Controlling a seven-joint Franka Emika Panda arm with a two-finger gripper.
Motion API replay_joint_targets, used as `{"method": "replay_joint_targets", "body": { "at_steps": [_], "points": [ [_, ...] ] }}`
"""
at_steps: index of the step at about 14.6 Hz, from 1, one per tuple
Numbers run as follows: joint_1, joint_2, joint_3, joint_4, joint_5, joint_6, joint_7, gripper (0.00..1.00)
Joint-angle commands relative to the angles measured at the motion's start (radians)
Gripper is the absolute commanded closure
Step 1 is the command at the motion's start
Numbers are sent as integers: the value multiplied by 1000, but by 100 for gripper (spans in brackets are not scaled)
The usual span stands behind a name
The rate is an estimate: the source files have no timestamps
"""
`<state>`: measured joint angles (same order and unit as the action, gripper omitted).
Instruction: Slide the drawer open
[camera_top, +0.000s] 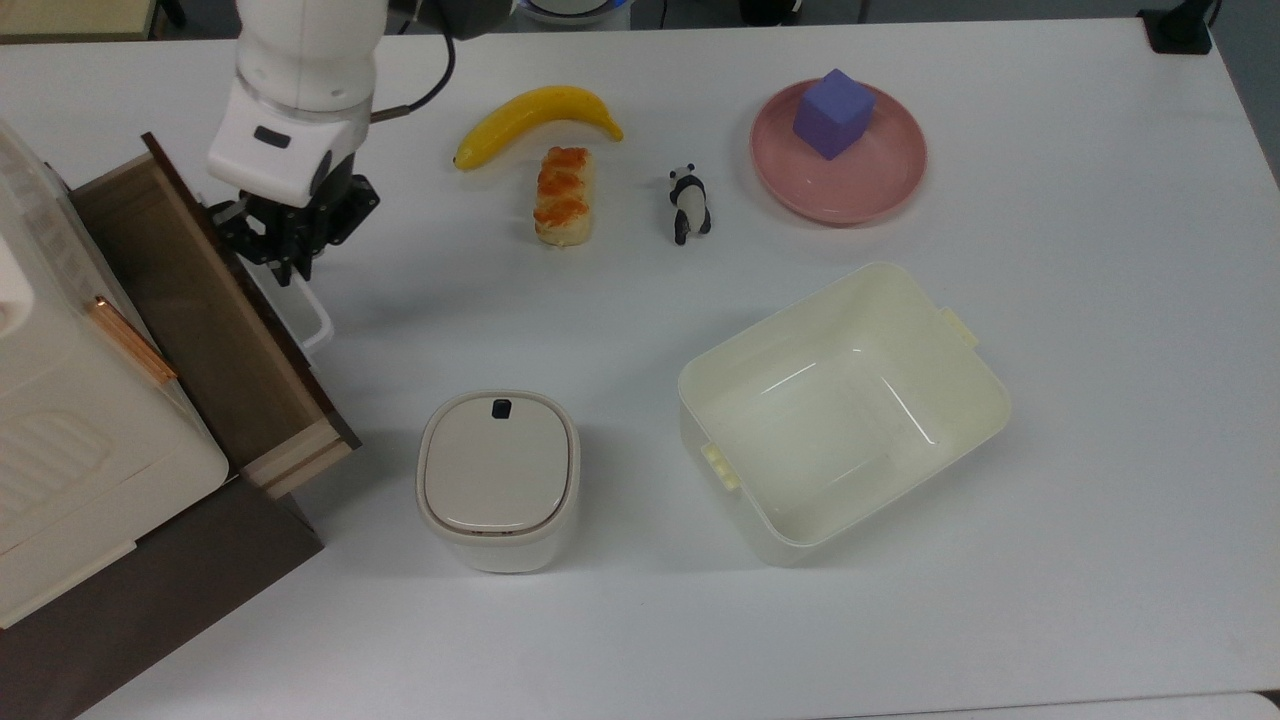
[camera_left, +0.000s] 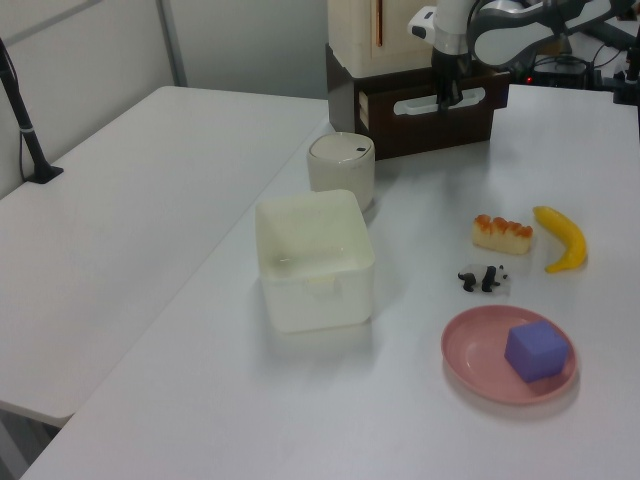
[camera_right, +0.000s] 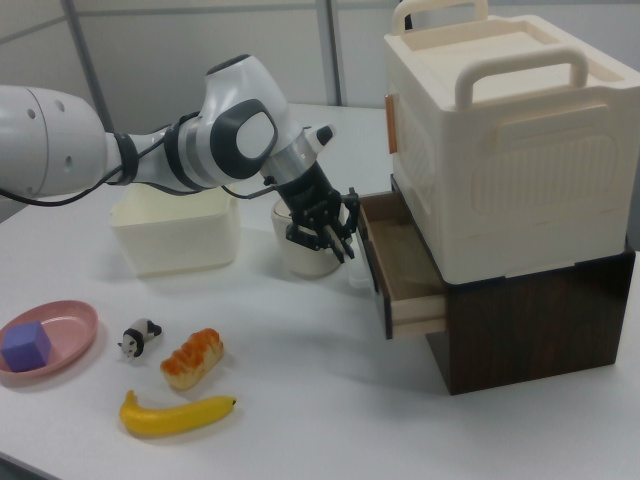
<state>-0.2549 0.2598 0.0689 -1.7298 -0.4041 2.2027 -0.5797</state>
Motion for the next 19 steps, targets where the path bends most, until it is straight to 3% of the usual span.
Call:
{"method": "replay_joint_targets", "body": {
  "at_steps": [1, 3, 5, 7, 8, 11, 12, 13, 15, 19],
  "points": [
    [36, -67, 6, -42, 30, -29, 41, 98],
    [34, -67, 6, -42, 28, -29, 40, 93],
    [34, -65, 6, -42, 30, -31, 40, 66],
    [36, -67, 8, -40, 41, -50, 40, 52],
    [37, -68, 14, -37, 51, -70, 40, 52],
    [58, -96, 25, -31, 132, -145, 73, 20],
    [72, -111, 25, -30, 168, -170, 110, 13],
    [94, -120, 25, -28, 188, -195, 150, 13],
    [141, -136, 25, 15, 212, -295, 277, 0],
    [218, -166, 16, 85, 283, -413, 596, 0]
  ]
}}
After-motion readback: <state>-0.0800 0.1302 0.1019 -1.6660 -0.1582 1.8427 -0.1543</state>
